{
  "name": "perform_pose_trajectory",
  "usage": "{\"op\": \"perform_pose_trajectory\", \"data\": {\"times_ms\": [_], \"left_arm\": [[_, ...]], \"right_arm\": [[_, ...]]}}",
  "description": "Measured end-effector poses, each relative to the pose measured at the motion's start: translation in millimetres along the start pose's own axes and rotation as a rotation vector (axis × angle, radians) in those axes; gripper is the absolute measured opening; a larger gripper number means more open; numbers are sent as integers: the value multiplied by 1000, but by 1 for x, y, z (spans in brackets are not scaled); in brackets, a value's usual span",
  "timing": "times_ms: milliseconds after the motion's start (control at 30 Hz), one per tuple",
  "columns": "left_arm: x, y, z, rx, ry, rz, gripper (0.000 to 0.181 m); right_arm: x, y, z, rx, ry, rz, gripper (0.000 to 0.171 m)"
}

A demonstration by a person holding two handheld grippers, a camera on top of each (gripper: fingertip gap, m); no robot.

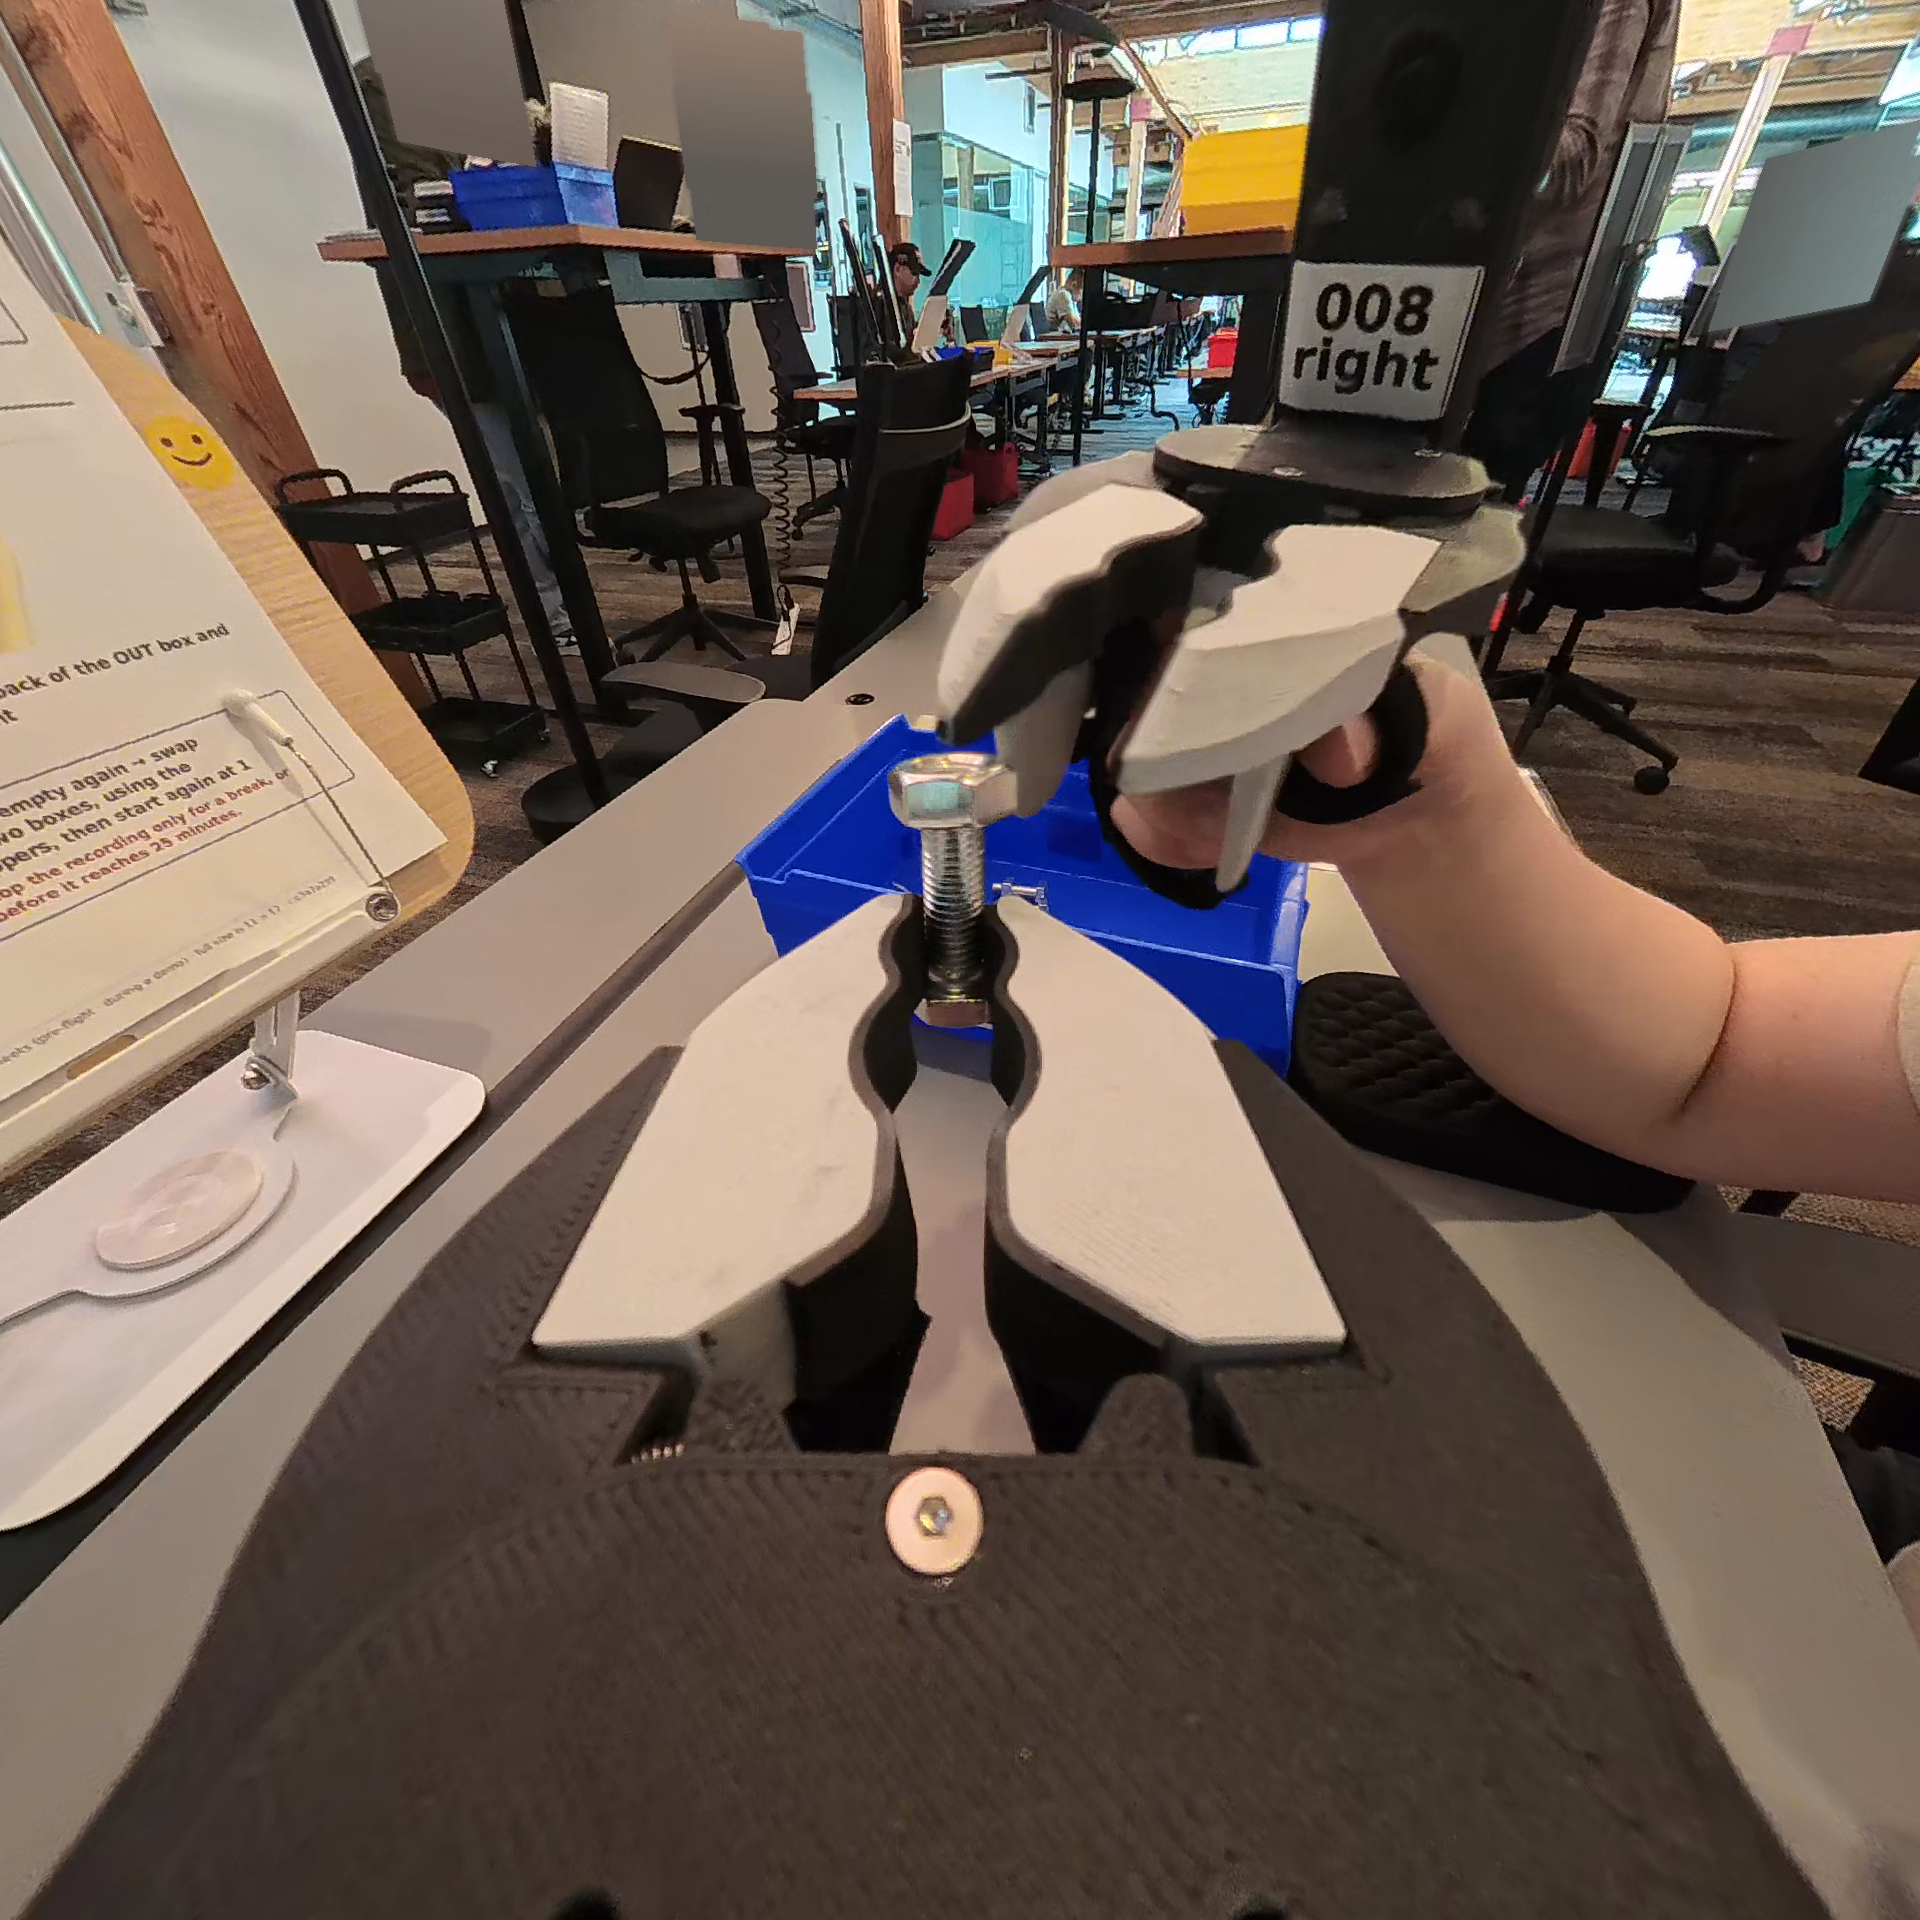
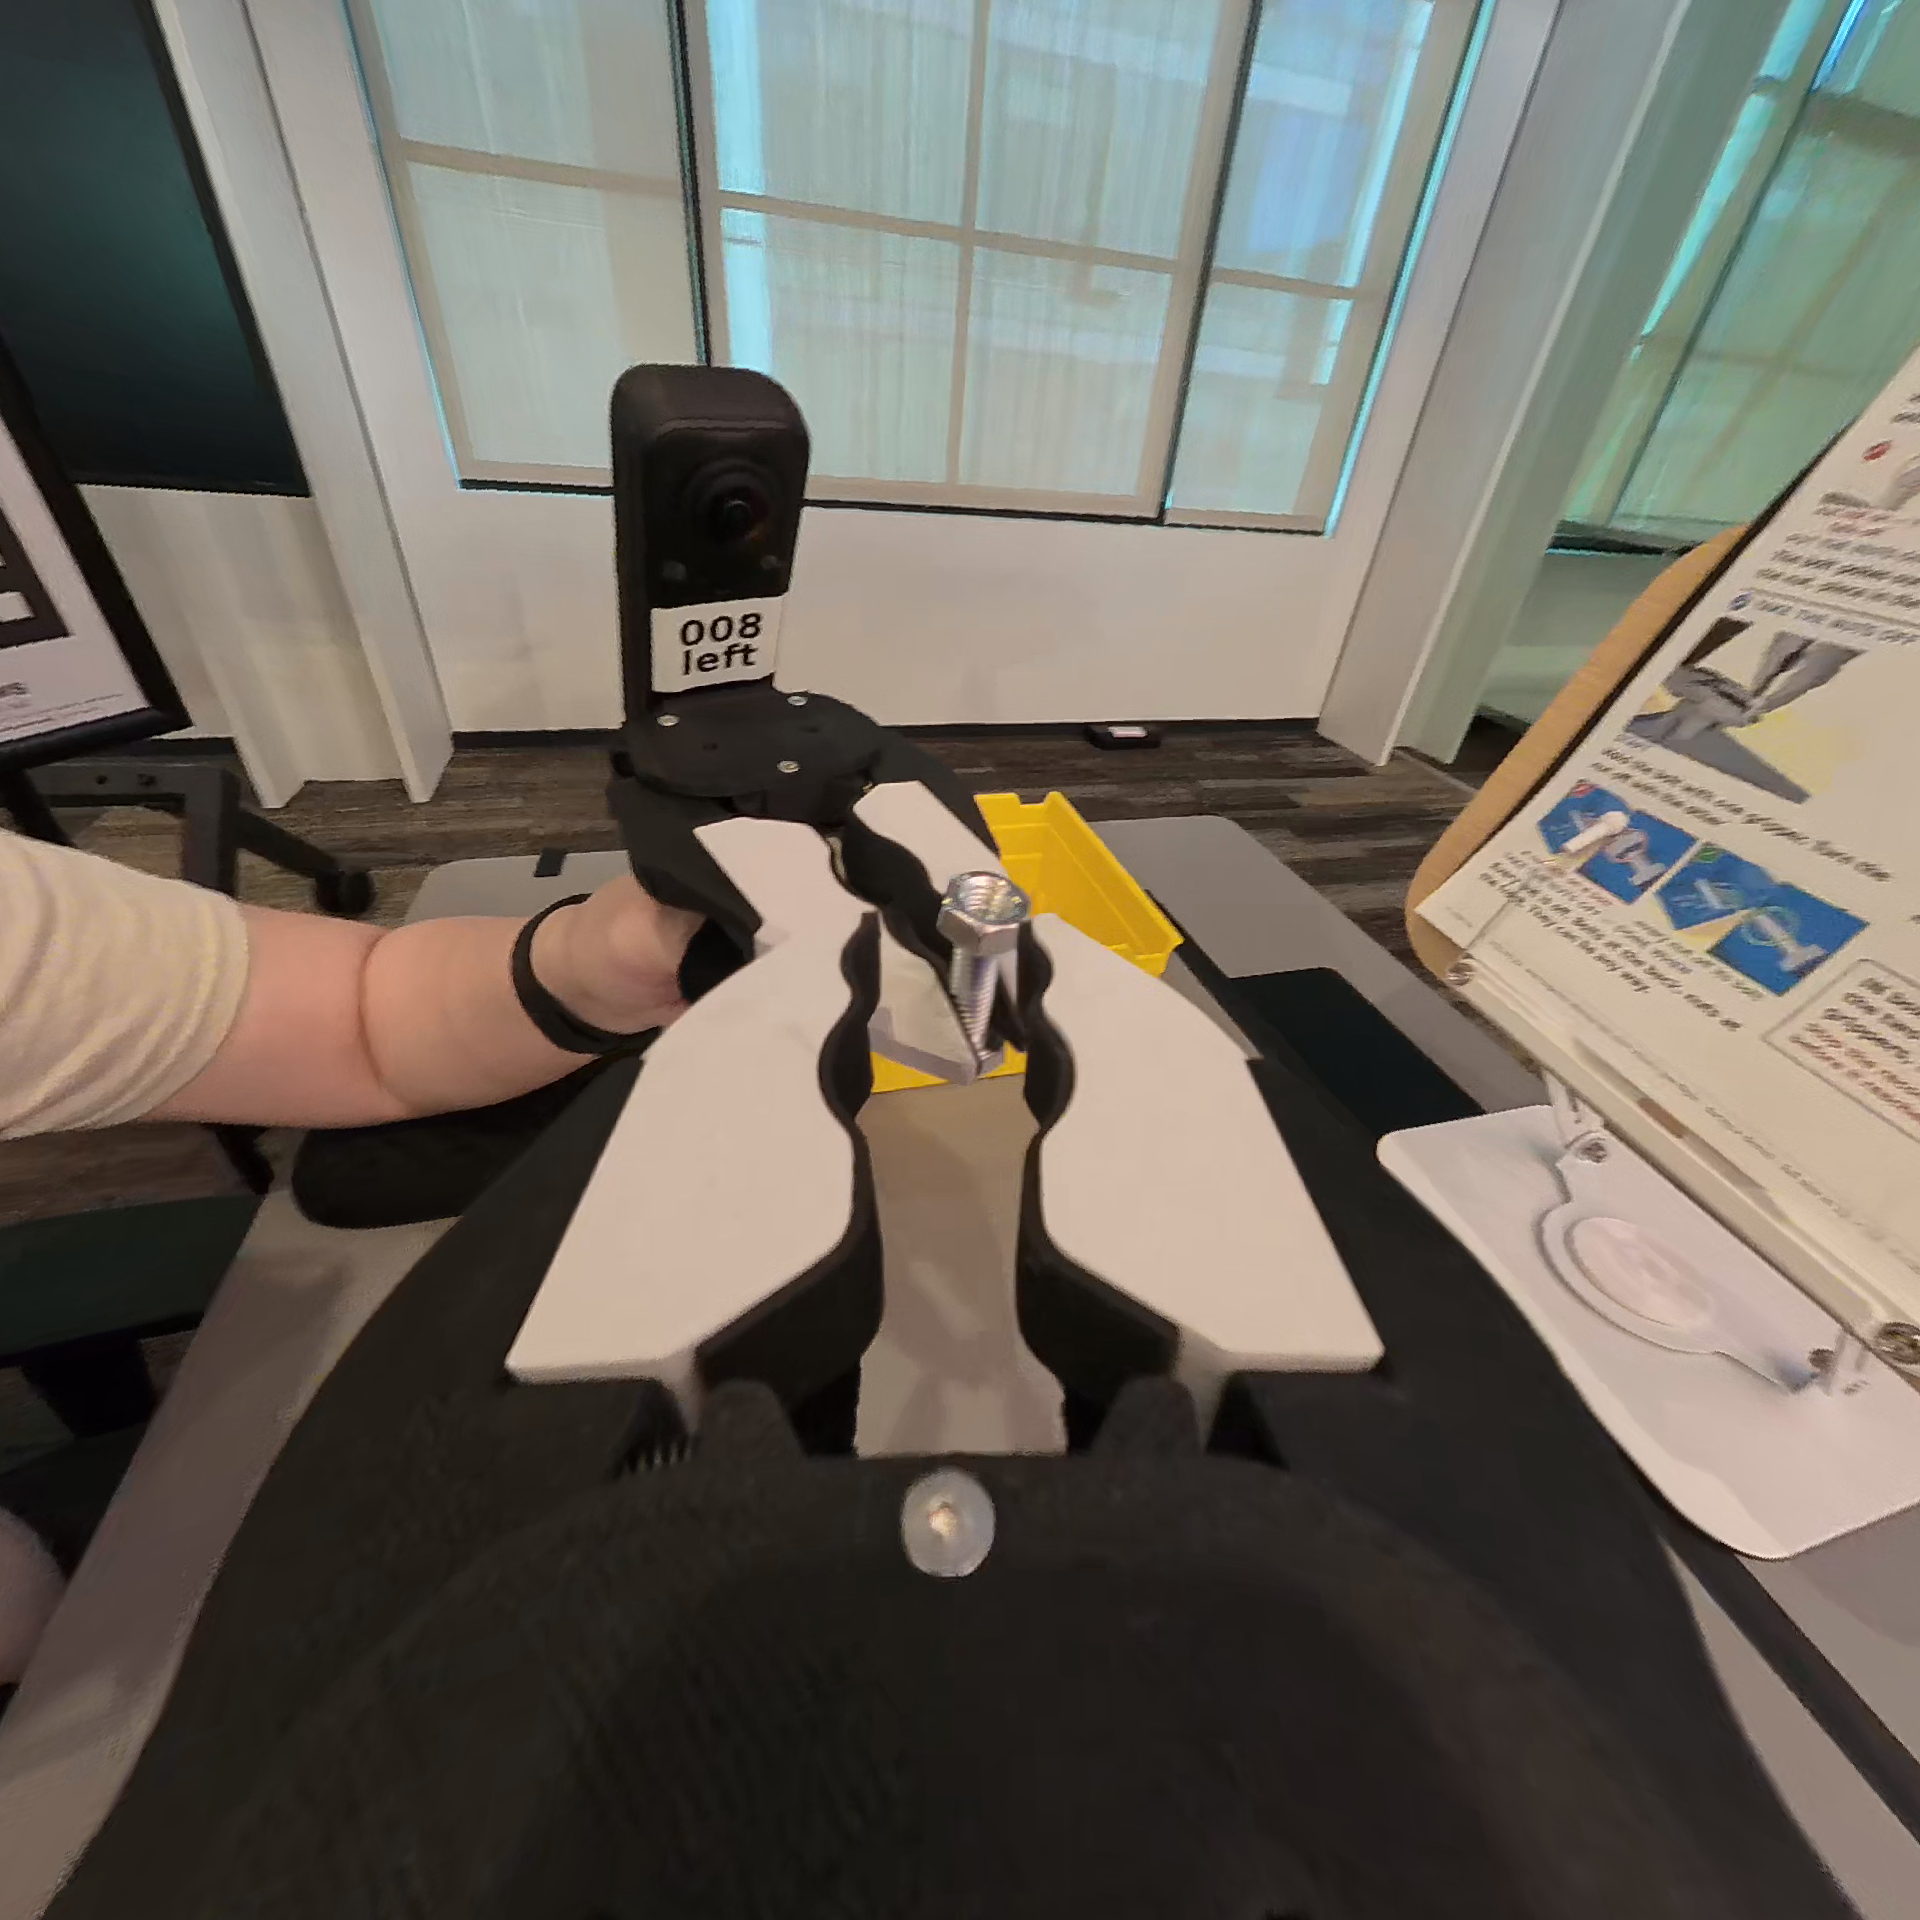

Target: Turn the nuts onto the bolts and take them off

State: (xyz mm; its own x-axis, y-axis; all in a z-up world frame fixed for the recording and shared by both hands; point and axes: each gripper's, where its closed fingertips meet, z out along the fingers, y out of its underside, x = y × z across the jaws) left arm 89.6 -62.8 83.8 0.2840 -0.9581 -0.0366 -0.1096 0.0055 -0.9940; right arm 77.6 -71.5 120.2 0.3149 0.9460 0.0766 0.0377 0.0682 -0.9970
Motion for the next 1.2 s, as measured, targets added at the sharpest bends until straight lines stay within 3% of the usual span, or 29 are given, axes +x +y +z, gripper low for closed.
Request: {"op": "perform_pose_trajectory", "data": {"times_ms": [133, 467, 700, 867, 1033, 1200], "left_arm": [[2, 1, 2, -7, 2, 12, 10], [-4, -2, -3, 6, -14, -7, 9], [-2, 2, 0, -13, -19, 15, 10], [-5, -1, -2, 1, -18, -8, 9], [2, 0, 1, -5, 0, 12, 9], [-9, -2, -4, 4, -39, -4, 9]], "right_arm": [[0, 6, 5, -19, -7, 12, 35], [-3, 3, 2, -35, 9, -19, 32], [-7, 6, 7, -53, 0, -25, 40], [-9, 0, 2, -44, 1, -38, 31], [-3, 3, 7, -32, 32, -46, 48], [-15, 5, 7, -65, -20, -89, 45]]}}
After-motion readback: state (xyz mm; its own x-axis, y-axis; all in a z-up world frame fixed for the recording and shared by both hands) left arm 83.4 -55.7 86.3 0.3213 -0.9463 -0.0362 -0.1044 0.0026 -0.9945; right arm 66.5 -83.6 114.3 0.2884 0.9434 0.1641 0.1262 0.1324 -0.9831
